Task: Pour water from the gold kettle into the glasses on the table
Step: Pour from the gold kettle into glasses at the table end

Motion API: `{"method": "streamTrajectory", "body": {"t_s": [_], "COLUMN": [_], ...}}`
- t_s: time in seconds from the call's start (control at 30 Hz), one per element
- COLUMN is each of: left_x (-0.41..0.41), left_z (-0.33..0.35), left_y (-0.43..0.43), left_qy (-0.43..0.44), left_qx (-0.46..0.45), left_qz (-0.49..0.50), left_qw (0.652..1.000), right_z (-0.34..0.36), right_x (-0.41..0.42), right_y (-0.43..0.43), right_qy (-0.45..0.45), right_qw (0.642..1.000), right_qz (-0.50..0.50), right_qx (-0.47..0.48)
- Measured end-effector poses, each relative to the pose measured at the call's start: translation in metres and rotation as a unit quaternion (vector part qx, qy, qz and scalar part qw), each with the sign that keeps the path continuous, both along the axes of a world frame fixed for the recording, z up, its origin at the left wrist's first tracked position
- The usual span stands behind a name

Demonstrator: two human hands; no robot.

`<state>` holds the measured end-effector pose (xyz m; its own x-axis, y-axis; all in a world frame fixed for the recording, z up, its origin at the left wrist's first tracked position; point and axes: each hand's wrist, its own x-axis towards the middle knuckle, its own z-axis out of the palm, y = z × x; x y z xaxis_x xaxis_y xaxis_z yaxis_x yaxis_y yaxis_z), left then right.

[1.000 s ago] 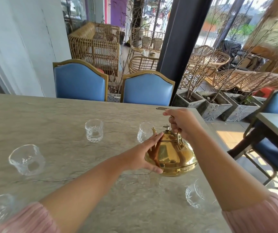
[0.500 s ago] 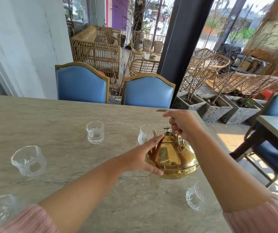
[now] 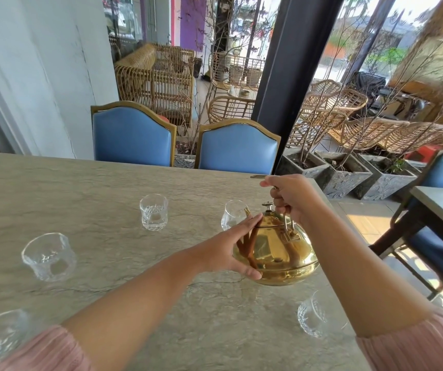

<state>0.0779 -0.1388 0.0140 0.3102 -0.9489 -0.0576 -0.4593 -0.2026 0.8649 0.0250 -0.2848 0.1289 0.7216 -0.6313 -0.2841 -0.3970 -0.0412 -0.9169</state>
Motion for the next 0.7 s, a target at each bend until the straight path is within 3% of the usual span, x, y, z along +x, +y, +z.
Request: {"method": "streamTrajectory", "body": {"t_s": [0.7], "left_x": [-0.0022], "left_z": [0.0052], "left_y": [-0.0007], "left_qy": [0.011], "left_qx": [-0.005], "left_qz": [0.005], "left_qw": [1.000], "right_z": [0.0062], "right_x": [0.0043], "right_y": [-0.0021], "right_qy": [0.019], "right_qw": [1.000], "right_qz": [0.003], "right_qx": [-0.016]}}
